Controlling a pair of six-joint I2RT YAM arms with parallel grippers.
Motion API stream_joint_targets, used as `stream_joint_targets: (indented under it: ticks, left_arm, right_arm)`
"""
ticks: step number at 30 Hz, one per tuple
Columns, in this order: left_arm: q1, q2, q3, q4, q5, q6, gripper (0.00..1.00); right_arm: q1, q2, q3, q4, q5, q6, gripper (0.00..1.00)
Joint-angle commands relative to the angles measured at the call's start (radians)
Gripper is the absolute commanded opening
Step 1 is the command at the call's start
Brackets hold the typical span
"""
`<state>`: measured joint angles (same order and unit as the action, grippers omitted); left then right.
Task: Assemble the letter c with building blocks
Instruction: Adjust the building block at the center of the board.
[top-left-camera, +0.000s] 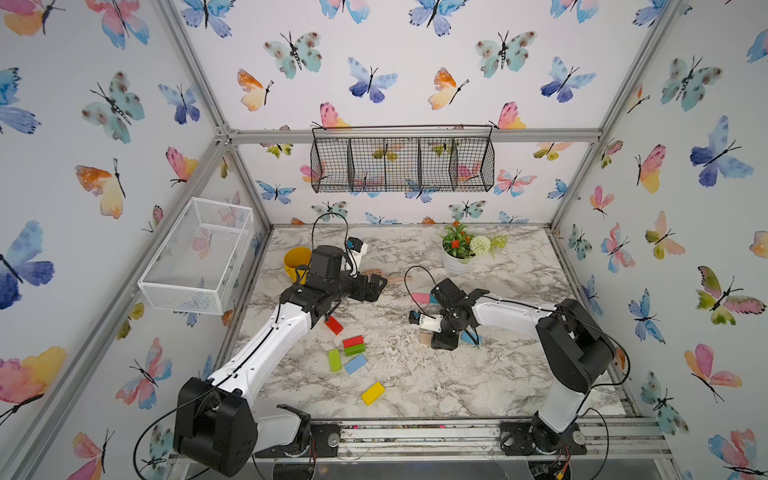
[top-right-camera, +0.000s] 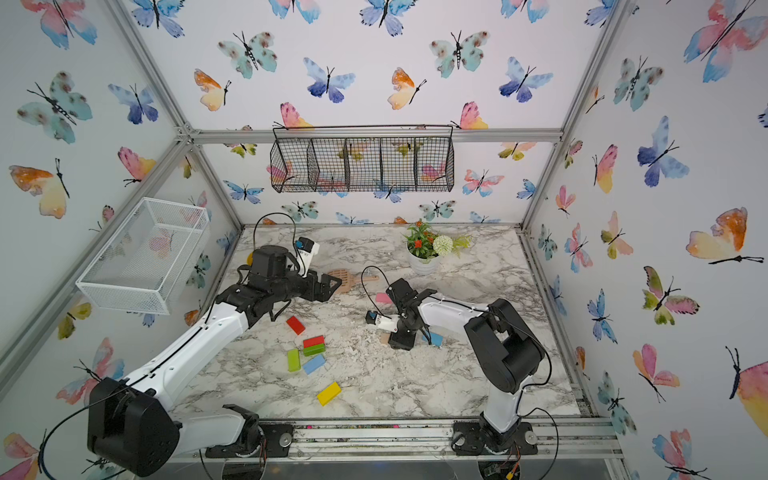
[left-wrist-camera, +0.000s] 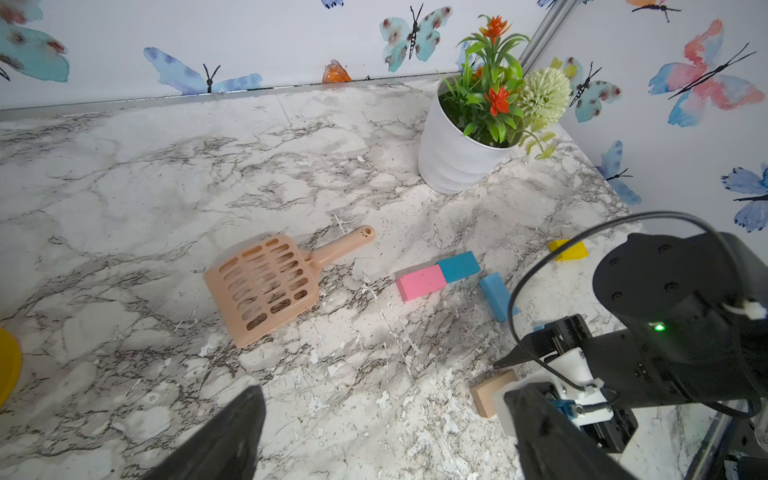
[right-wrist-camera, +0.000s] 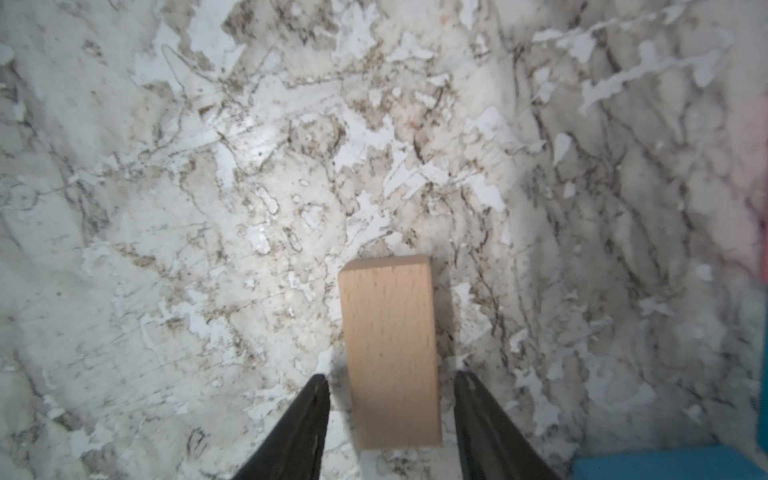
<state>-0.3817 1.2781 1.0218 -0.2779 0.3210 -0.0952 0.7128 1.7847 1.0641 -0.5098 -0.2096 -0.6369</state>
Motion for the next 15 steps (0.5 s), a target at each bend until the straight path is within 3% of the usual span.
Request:
stream_joint_targets:
  ticks: [1,15]
  left_arm:
    - [-0.003,0.012,-0.002,0.006,0.040,-0.008,0.94]
    - [-0.003,0.003,-0.006,0.003,-0.015,-0.007,0.94]
  right_arm:
    - [0.003,0.022,0.026,-0.022,0.003,-0.003,0.52]
    - [0.004,0.020,0.022,-0.026,-0.027,-0.014,0.46]
